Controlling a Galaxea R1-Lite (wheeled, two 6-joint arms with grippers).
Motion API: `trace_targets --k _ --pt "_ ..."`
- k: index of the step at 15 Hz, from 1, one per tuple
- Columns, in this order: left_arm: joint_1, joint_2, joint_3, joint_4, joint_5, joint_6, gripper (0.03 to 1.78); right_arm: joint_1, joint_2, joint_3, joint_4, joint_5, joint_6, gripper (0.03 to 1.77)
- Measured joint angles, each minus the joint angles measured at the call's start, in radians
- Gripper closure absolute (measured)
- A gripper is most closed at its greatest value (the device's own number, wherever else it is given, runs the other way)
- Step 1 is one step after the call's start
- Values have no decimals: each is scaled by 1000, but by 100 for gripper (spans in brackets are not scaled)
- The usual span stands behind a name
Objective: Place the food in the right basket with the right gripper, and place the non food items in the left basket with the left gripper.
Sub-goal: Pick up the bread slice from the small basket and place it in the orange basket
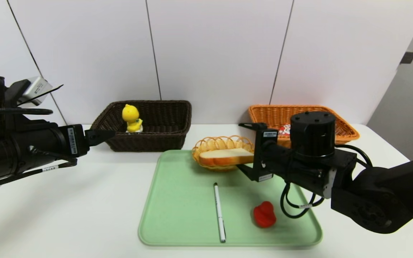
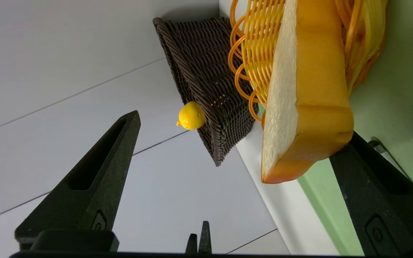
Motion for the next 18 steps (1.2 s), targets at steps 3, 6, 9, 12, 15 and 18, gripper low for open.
trace_targets --k 3,6,9,12,15,18 --pt "0 3 0 0 -13 0 12 0 7 -27 35 1 -1 9" --pt "0 7 0 0 -17 -2 12 -1 13 -54 74 0 -3 9" --pt "0 9 0 0 -17 -2 12 -3 19 -101 140 0 -1 9" --pt "1 9 1 0 -17 -2 12 -4 29 -116 141 -1 -1 9" --pt "1 10 1 0 -18 -4 12 -4 33 -120 150 -13 -1 25" --pt "2 11 1 -1 -20 -7 12 -3 38 -128 156 -29 -2 71"
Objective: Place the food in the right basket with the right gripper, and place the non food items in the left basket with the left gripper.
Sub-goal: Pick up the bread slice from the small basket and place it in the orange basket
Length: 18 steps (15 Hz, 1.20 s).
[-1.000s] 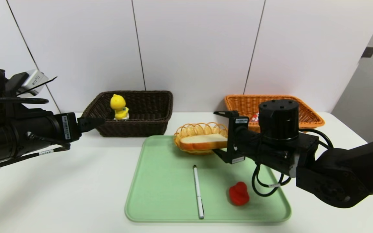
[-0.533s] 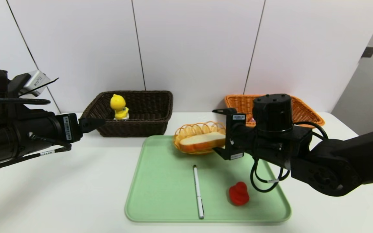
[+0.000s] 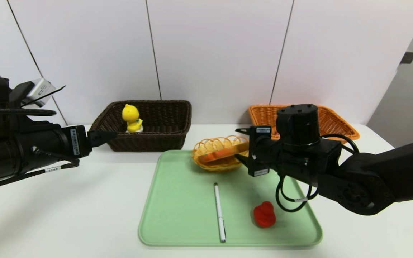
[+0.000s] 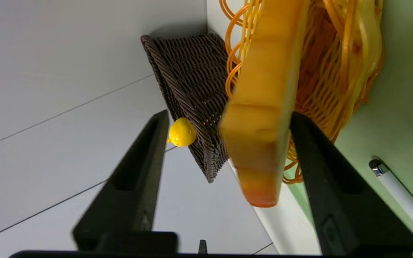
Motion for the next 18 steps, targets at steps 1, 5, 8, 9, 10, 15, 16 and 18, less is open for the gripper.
trace_targets --k 1,5,8,9,10,15,16,18 --pt "0 1 0 -3 0 -1 12 0 2 -1 -1 0 0 83" --pt "18 11 -1 -46 0 1 12 0 11 -3 0 1 1 165" --pt "30 17 -1 -51 -1 1 12 0 13 -3 2 1 0 165" --pt "31 17 -2 -51 -1 1 12 0 13 -3 2 2 1 165" --pt "33 19 -2 -51 -2 1 12 0 12 -3 3 2 0 165" --pt "33 19 -9 -54 -3 3 12 2 -47 -2 4 39 0 165" --pt "33 17 -11 -57 -5 4 12 3 -76 -2 5 66 -1 165" --pt "32 14 -22 -57 -6 2 12 -2 -149 -3 6 126 -9 165"
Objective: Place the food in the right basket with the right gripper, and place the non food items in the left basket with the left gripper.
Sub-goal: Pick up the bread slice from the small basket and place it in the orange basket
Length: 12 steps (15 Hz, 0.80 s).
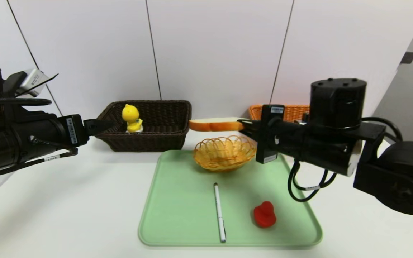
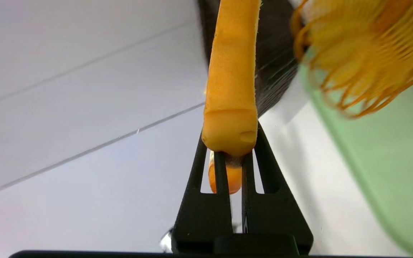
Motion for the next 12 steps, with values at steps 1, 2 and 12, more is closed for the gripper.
trace_targets --k 1,2,12 --pt "0 -1 -8 0 0 0 12 -9 -38 -12 15 29 -3 165" --pt "-1 -2 -15 1 0 0 12 -32 -76 -42 52 64 -5 165" --pt "-7 -10 -24 4 -1 -7 12 -453 -101 -411 647 260 -379 165"
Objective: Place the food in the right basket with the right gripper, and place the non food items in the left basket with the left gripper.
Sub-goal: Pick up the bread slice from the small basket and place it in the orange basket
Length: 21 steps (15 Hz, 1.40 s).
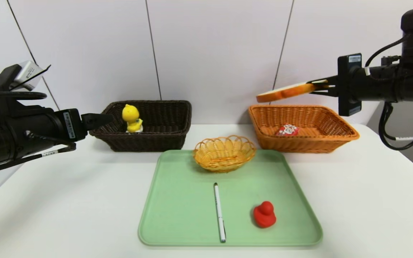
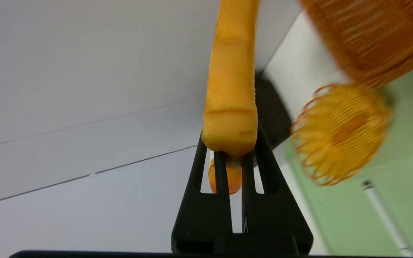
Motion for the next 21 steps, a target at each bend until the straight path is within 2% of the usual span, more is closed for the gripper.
trace_targets --k 1,5,9,15,20,21 --pt "-1 0 1 0 0 -3 12 -28 21 -23 24 0 -31 165" --pt "-3 0 5 0 -14 -15 12 -132 116 -127 90 1 -40 165" --pt "-3 2 4 0 -21 -15 12 -179 206 -157 90 5 -34 165" --pt "-2 3 5 -1 -21 -26 12 -198 324 -220 89 2 -34 165" --pt "-3 3 5 -1 -21 -29 12 -195 352 -231 89 -6 -37 165" --pt "-3 3 5 0 -21 -29 12 -195 355 -231 88 -10 -37 150"
